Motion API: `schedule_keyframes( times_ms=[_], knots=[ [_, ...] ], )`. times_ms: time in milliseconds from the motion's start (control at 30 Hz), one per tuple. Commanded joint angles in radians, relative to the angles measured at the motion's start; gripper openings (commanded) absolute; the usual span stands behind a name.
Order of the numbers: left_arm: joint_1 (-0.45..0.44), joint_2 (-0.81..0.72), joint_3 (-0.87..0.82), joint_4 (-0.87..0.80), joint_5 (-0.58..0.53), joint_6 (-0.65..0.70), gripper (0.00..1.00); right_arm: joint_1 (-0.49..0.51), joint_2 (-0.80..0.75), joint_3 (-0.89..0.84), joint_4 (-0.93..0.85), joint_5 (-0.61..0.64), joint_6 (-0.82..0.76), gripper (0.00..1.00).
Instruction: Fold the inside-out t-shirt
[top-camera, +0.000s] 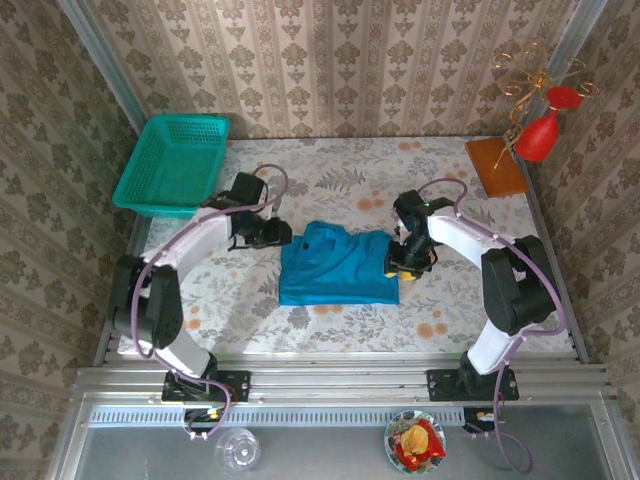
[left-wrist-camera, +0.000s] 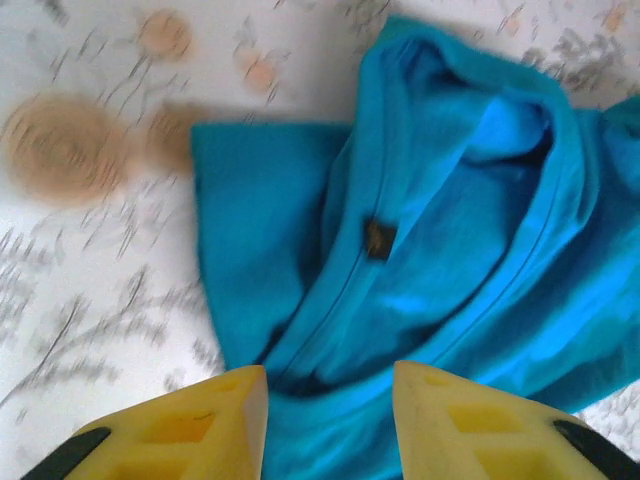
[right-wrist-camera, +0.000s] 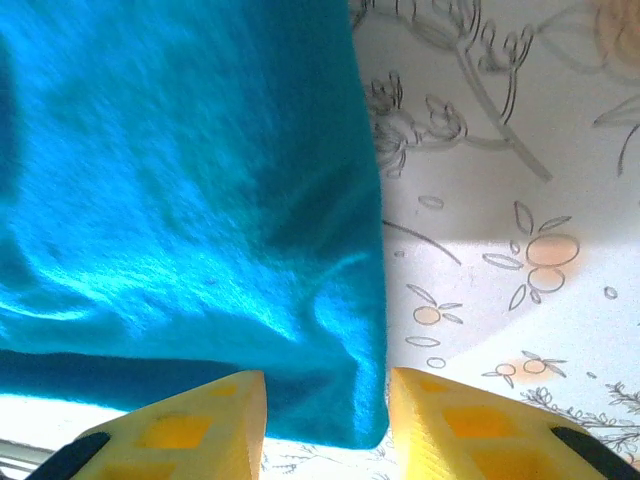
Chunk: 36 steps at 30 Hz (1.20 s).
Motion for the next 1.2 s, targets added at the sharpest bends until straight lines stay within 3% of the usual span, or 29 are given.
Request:
schedule_keyframes(
  times_ms=[0,300,567,667,700,800,900,967,1167],
  knots=[
    [-0.012,0.111,0.103,-0.002,0.040,0.051,0.41,-0.019,0.015,0.050,-0.036,0.034,-0.028,0.40],
    [-0.021,0.404,0.394,-0.039,0.111,0.121,0.53,-0.062,0.120,0.169,-0.016,-0.003,-0.047,0.43],
    [-0.021,0.542,0.492,-0.075,0.223,0.170,0.52,-0.093,0.224,0.203,0.036,-0.095,-0.052,0.47],
    [-0.021,0.551,0.489,-0.057,0.267,0.161,0.42,-0.095,0.252,0.208,0.070,-0.150,-0.055,0.45],
    [-0.020,0.547,0.485,-0.053,0.265,0.151,0.32,-0.096,0.259,0.212,0.073,-0.153,-0.053,0.43],
    [-0.009,0.468,0.424,-0.011,0.211,0.099,0.12,-0.099,0.268,0.210,0.069,-0.154,-0.052,0.23],
    [0.013,0.352,0.343,0.007,0.113,0.074,0.01,-0.100,0.250,0.187,0.062,-0.141,-0.051,0.05],
    [0.030,0.287,0.301,-0.006,0.067,0.071,0.00,-0.100,0.235,0.168,0.058,-0.137,-0.051,0.00],
    [0.094,0.173,0.189,-0.046,-0.031,0.083,0.00,-0.100,0.203,0.128,0.047,-0.139,-0.064,0.00]
  ],
)
